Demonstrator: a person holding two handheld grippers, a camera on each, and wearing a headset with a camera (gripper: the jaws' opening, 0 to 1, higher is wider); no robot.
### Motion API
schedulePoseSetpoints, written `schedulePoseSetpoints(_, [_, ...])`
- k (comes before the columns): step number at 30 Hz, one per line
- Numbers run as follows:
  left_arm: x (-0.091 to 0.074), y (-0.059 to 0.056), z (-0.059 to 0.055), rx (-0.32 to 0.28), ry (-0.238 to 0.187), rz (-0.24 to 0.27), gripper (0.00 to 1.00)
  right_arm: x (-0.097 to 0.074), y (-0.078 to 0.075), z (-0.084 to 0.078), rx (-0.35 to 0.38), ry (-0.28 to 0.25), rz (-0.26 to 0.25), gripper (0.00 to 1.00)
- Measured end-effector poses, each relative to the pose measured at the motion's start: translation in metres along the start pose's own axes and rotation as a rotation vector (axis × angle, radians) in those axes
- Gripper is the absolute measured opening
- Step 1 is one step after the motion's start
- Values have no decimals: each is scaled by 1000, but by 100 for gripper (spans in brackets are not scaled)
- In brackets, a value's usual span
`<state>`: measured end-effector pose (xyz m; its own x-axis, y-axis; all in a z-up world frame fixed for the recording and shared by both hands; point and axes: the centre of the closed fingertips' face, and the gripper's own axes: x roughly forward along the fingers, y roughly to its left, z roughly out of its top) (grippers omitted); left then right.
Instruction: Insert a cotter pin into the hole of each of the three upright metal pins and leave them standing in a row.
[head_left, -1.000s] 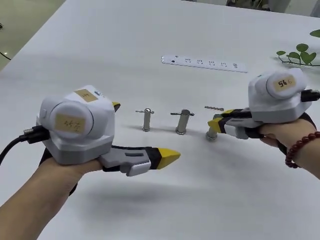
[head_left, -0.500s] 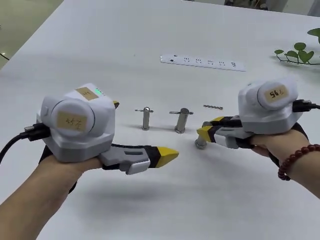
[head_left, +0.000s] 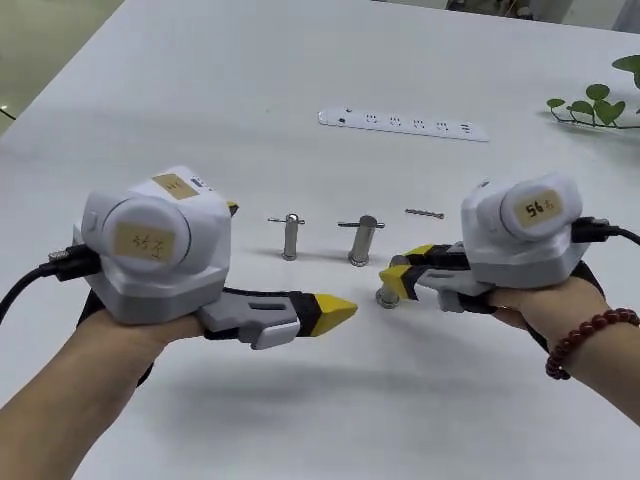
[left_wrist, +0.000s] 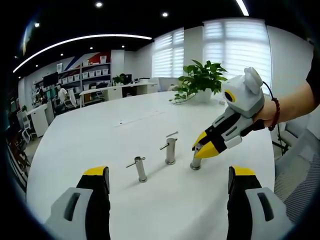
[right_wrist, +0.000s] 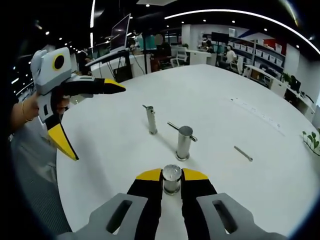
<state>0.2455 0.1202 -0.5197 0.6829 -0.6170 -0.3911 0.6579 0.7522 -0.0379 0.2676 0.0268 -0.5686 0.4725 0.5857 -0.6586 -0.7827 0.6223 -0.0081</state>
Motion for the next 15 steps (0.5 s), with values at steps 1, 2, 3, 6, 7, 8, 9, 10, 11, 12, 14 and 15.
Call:
schedulePoseSetpoints(1, [0,0,0,0,2,-2,98,0,1,-1,-11,3,0,8])
schedulePoseSetpoints(2, [0,-1,0,2,4,-4,98,-1,1,-1,-23,5,-3,9])
schedulePoseSetpoints(3, [1,-1,-1,4,6,-4,98,-1,2,-1,-22,5,-2,9])
schedulePoseSetpoints(6, [2,-3,-1,14,12,-8,98,0,0,-1,-12,4,5,9])
schedulePoseSetpoints(7, [2,-3,-1,16,14,-8,98,0,1,-1,-18,1,5,9])
schedulePoseSetpoints(8, [2,-4,-2,19,16,-9,98,0,1,-1,-15,-2,4,9])
schedulePoseSetpoints(9, [2,-3,-2,20,18,-7,98,0,1,-1,-12,-7,4,9])
schedulePoseSetpoints(10, [2,-3,-2,22,19,-5,98,0,1,-1,-14,-11,3,9])
schedulePoseSetpoints(11, [2,-3,-2,24,20,-5,98,-1,2,-1,-23,-15,4,9])
schedulePoseSetpoints(12, [2,-3,-3,23,20,-4,98,-1,3,-1,-30,-19,7,10])
schedulePoseSetpoints(14, [2,-3,-3,22,21,-3,98,-2,3,1,-30,-32,15,11])
schedulePoseSetpoints(15, [2,-3,-3,22,21,-3,98,-3,3,1,-32,-32,17,12])
